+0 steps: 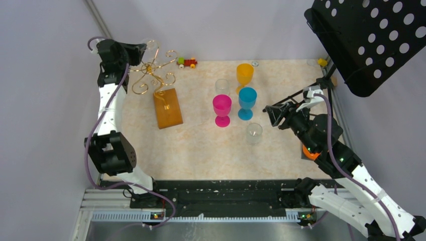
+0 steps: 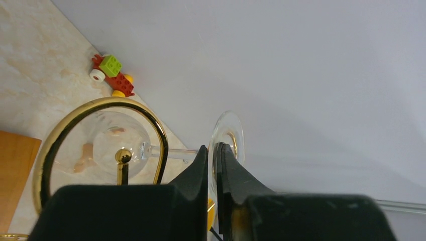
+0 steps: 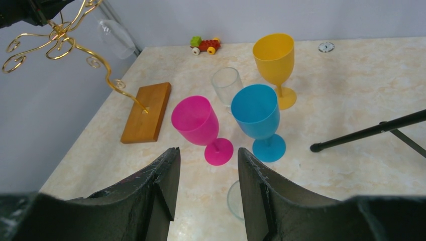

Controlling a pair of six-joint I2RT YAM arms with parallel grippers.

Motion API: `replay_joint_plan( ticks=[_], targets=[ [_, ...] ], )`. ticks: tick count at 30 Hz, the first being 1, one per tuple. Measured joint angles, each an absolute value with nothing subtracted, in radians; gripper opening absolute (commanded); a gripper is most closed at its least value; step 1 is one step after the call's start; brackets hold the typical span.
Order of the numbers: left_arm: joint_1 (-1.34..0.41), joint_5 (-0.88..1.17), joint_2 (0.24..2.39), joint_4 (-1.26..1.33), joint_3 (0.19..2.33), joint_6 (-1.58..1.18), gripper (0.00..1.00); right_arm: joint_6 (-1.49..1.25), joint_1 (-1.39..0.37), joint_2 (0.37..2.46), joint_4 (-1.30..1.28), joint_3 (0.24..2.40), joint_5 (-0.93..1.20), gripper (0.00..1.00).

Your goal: Take the wine glass off the wine glass rack

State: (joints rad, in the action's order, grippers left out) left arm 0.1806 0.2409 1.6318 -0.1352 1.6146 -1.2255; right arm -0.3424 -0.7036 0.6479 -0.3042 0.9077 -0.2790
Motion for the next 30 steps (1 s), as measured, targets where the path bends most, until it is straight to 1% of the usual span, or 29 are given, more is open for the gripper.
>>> replay_joint_plan(
  ticks=[3, 6, 9, 14, 15, 19, 23, 25, 29, 30],
  targets=[
    [0.181, 0.234, 1.632, -0.154, 1.623, -1.196, 0.26, -0.344, -0.704, 0.648, -0.303, 0.908, -0.279, 0.47],
    [0.181, 0.230, 1.631, -0.161, 1.628, -1.177, 0.34, -0.345, -0.704, 0.648, -0.303, 0.908, -0.279, 0.47],
    [0.181, 0.227, 1.630, -0.162, 1.639, -1.163, 0.35, -0.345, -0.704, 0.648, -0.303, 0.908, -0.279, 0.47],
    [0.181, 0.219, 1.627, -0.168, 1.639, -1.151, 0.35, -0.345, -0.704, 0.648, -0.303, 0.908, -0.279, 0.47],
    [0.181, 0.218, 1.626, -0.168, 1.639, -1.150, 0.34, -0.345, -0.704, 0.648, -0.303, 0.908, -0.279, 0.47],
    [0.181, 0.218, 1.626, -0.174, 1.639, -1.149, 0.26, -0.345, -0.704, 0.648, -0.303, 0.908, -0.279, 0.47],
    [0.181, 0.220, 1.626, -0.175, 1.639, -1.155, 0.23, -0.345, -0.704, 0.648, -0.303, 0.908, -0.279, 0.47],
    [0.181, 0.222, 1.626, -0.173, 1.639, -1.158, 0.17, -0.345, -0.704, 0.648, -0.303, 0.908, -0.279, 0.47],
    [0.181, 0.233, 1.626, -0.173, 1.639, -1.176, 0.00, -0.344, -0.704, 0.648, -0.303, 0.908, -0.279, 0.47],
    [0.181, 0.240, 1.626, -0.167, 1.638, -1.184, 0.00, -0.344, -0.704, 0.648, -0.303, 0.908, -0.279, 0.47]
  ],
)
